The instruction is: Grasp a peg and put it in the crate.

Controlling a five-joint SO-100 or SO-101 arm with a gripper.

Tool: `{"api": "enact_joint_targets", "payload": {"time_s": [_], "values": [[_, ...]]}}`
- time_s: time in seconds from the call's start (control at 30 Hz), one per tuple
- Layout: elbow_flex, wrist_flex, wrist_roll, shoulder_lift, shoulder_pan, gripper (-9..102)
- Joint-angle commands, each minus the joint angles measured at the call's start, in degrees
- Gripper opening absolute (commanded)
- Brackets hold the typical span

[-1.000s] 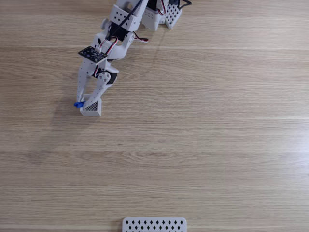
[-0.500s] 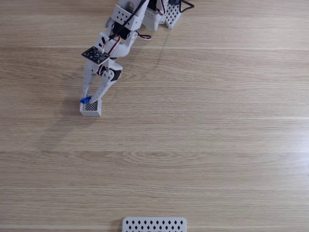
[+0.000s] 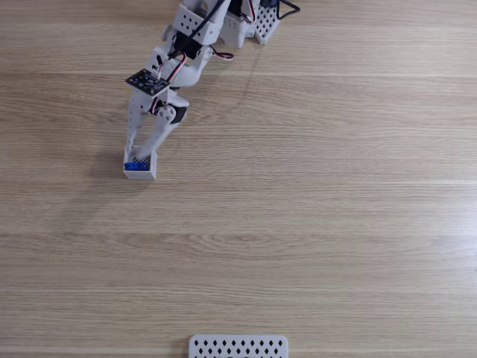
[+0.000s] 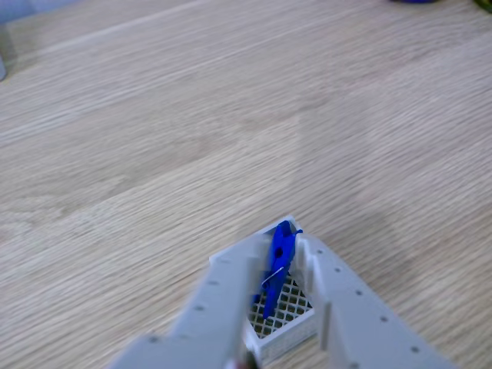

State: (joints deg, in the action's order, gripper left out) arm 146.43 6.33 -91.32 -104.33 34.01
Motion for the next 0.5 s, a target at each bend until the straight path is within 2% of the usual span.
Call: {"api": "enact_joint_targets", "payload": {"time_s": [0.0,0.27,0.47], "values": [[-0.5,-6.7,1.0,-12.4,-1.0,1],[-0.4,-45.4,1.7,-38.3,-11.5,-1],[-0.4,-65.0,1.6,-51.1,-18.3,-1]]}}
